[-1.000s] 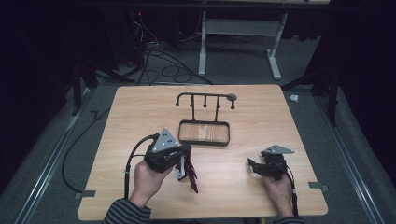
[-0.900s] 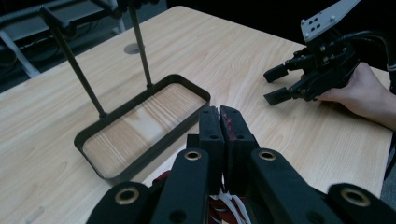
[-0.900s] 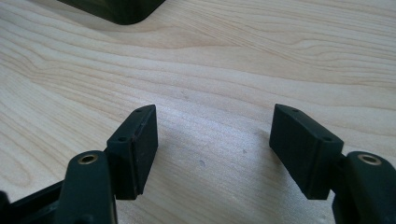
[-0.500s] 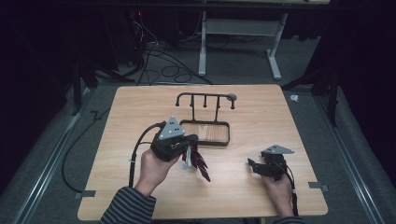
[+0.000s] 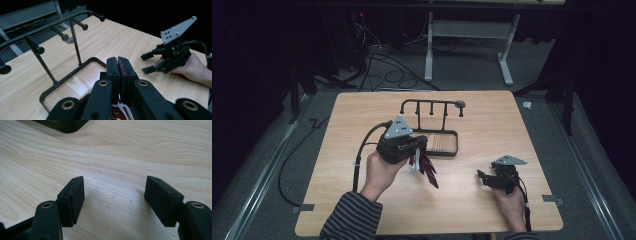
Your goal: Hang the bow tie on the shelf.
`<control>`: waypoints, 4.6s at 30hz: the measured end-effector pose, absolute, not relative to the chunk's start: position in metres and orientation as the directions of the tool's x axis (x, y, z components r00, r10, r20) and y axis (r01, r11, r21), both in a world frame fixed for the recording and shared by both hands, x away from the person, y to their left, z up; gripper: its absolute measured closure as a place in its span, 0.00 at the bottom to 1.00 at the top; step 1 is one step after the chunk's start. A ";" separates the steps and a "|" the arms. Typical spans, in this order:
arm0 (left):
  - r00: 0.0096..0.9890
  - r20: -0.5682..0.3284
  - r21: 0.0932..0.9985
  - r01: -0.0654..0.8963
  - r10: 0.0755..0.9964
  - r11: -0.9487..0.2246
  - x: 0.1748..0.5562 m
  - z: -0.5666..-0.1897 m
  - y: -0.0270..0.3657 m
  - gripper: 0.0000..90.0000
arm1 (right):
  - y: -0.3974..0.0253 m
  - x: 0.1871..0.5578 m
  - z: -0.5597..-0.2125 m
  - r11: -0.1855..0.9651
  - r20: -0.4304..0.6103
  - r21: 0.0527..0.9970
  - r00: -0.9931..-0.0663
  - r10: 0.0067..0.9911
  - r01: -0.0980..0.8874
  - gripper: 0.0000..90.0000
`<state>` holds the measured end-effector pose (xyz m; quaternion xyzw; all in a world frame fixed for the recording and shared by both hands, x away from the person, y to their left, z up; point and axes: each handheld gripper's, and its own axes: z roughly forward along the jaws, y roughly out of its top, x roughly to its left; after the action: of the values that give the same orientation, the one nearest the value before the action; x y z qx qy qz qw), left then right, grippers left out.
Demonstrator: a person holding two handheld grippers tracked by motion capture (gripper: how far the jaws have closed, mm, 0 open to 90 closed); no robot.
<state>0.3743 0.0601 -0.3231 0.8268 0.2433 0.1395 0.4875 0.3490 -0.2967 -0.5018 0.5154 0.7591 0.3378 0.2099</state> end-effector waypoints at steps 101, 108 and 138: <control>0.756 -0.050 0.857 0.368 0.652 -0.361 0.487 -0.318 0.014 0.98 | -0.297 0.349 -0.502 0.240 0.031 0.729 -0.381 0.924 0.641 0.37; 0.738 -0.058 0.852 0.388 0.673 -0.351 0.495 -0.322 0.016 0.98 | -0.297 0.349 -0.502 0.240 0.031 0.729 -0.381 0.924 0.641 0.38; 0.720 -0.034 0.860 0.375 0.693 -0.347 0.486 -0.320 0.031 0.82 | -0.297 0.349 -0.502 0.242 0.028 0.728 -0.381 0.924 0.641 0.38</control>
<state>0.4859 0.0306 -0.3203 0.8025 0.3327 0.1712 0.4646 0.3486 -0.2966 -0.5017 0.5150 0.7596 0.3372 0.2099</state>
